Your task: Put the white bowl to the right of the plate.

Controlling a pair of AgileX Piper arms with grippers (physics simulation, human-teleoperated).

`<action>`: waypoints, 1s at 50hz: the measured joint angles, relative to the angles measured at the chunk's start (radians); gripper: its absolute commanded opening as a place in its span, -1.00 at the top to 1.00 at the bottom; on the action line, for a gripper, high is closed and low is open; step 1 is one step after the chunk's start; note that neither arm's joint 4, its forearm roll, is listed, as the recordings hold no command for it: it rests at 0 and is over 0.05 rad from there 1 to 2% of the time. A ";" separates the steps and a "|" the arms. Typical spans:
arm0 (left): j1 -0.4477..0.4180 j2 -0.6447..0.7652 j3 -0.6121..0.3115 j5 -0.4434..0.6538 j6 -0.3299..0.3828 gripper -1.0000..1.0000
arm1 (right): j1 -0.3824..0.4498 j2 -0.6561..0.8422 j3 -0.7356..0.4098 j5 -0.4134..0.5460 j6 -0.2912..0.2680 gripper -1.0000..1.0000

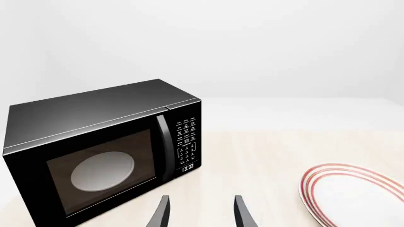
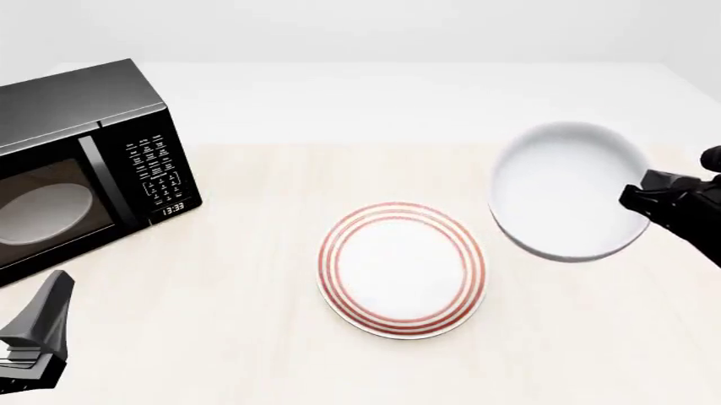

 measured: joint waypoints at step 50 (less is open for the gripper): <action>0.000 0.000 0.000 0.000 0.000 -1.00 | -0.149 0.177 0.083 -0.192 0.012 1.00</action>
